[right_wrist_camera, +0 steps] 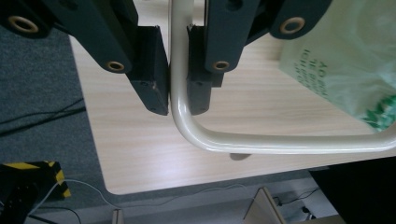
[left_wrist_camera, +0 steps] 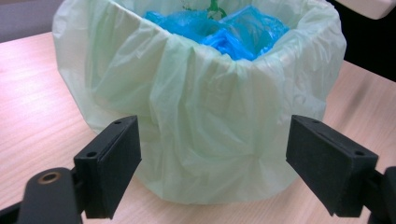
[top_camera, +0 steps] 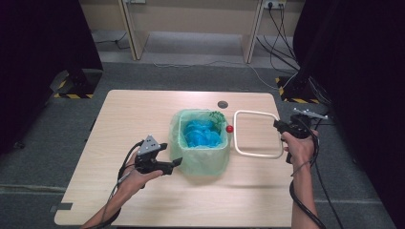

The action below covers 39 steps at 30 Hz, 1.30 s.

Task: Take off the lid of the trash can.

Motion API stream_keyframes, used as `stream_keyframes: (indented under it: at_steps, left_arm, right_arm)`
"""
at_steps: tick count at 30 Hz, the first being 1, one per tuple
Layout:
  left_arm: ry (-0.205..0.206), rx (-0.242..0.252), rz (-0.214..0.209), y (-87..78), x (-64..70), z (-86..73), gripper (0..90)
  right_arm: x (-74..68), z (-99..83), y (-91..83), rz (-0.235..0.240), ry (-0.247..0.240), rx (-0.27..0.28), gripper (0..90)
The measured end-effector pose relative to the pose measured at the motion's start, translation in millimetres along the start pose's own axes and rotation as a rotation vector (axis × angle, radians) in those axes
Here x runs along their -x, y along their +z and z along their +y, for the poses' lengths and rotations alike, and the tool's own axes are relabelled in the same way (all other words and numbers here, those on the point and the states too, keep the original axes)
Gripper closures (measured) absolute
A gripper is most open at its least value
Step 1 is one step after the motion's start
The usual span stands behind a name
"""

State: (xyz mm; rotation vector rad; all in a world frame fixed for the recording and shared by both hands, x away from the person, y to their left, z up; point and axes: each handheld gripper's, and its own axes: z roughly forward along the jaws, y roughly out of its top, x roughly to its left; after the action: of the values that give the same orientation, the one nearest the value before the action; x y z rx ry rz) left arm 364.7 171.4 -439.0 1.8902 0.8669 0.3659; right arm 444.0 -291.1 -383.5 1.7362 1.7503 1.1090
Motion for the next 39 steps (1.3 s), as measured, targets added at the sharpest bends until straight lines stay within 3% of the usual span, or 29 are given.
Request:
stream_keyframes:
  at_steps: [7, 21, 28, 35, 39]
  left_arm:
    - [-0.004, -0.027, -0.007, 3.1, -0.1, -7.8, 17.1]
    - [-0.017, -0.046, -0.002, 1.7, -4.3, -15.9, 16.9]
    - [-0.012, -0.054, -0.012, 4.5, -1.5, -17.6, 16.9]
    - [-0.008, -0.056, -0.021, 4.6, 0.3, -17.5, 16.7]
    - [-0.011, -0.048, -0.018, 3.9, -0.3, -16.2, 16.7]
  right_arm:
    - [27.3, -27.0, 7.5, -0.039, 0.035, -0.040, 78.6]
    - [55.3, -79.5, 35.3, -0.086, 0.080, -0.117, 78.5]
    - [61.5, -96.5, 42.3, -0.097, 0.103, -0.129, 78.0]
    - [59.1, -100.0, 43.1, -0.122, 0.087, -0.115, 77.4]
    - [57.9, -103.6, 43.0, -0.116, 0.074, -0.111, 67.4]
